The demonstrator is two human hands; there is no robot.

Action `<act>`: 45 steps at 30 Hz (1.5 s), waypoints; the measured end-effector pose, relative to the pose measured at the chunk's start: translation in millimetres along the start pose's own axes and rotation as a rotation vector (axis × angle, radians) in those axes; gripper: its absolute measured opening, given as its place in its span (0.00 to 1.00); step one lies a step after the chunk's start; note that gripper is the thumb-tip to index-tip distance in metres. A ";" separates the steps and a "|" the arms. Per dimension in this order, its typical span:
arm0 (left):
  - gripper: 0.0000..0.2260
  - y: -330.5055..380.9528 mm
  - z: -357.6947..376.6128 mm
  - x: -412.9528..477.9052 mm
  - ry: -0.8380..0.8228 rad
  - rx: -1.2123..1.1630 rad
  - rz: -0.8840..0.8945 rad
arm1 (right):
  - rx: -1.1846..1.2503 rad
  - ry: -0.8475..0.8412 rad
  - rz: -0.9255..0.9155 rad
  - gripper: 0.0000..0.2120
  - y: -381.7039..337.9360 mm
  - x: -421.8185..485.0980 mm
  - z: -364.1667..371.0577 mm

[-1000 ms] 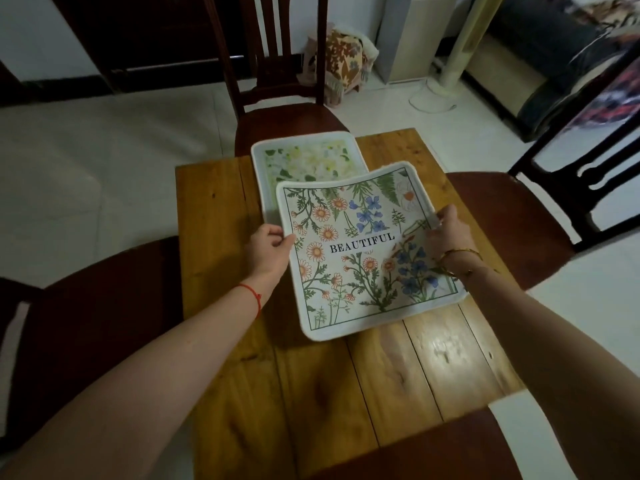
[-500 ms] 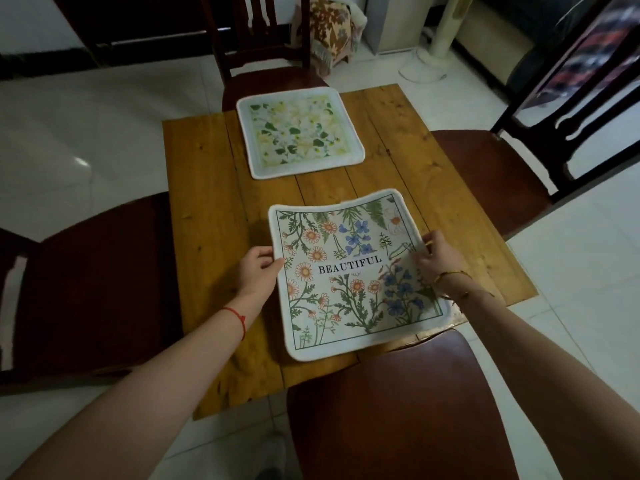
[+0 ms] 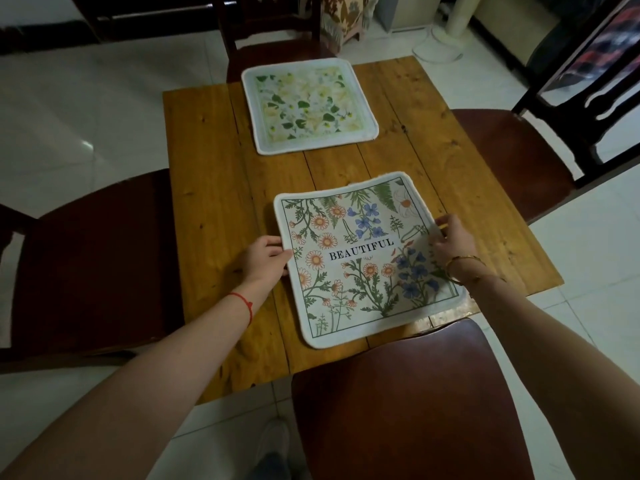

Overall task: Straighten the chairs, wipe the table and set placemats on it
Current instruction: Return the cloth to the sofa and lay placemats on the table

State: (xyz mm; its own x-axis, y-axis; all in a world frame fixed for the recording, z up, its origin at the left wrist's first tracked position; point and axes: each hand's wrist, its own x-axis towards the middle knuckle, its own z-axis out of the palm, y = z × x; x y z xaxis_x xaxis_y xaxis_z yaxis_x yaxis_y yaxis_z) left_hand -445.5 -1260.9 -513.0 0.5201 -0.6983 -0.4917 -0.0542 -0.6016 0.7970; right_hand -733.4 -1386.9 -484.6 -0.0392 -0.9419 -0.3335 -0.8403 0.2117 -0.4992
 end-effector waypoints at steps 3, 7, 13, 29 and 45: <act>0.14 -0.7 3.8 0.1 -0.012 0.012 0.005 | -0.019 0.025 -0.006 0.14 0.4 3.8 -1.0; 0.14 -5.1 5.5 1.1 -0.001 0.008 0.002 | -0.046 0.016 0.007 0.14 0.8 4.3 -0.8; 0.16 -5.7 1.6 5.3 -0.025 0.004 0.010 | -0.056 -0.001 0.054 0.16 1.2 6.2 -0.3; 0.15 -4.8 -0.8 11.4 -0.030 0.048 0.029 | -0.112 0.005 0.068 0.17 1.2 5.5 10.0; 0.15 -0.6 2.2 5.4 0.038 0.108 0.055 | -0.122 0.053 0.011 0.14 12.7 9.6 11.9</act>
State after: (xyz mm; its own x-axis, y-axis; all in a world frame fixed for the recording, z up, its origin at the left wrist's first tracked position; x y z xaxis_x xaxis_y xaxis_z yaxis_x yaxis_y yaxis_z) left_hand -444.5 -1265.2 -516.9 0.5456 -0.7175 -0.4331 -0.1737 -0.6024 0.7790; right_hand -738.0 -1390.2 -503.7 -0.0745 -0.9530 -0.2935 -0.8992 0.1914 -0.3935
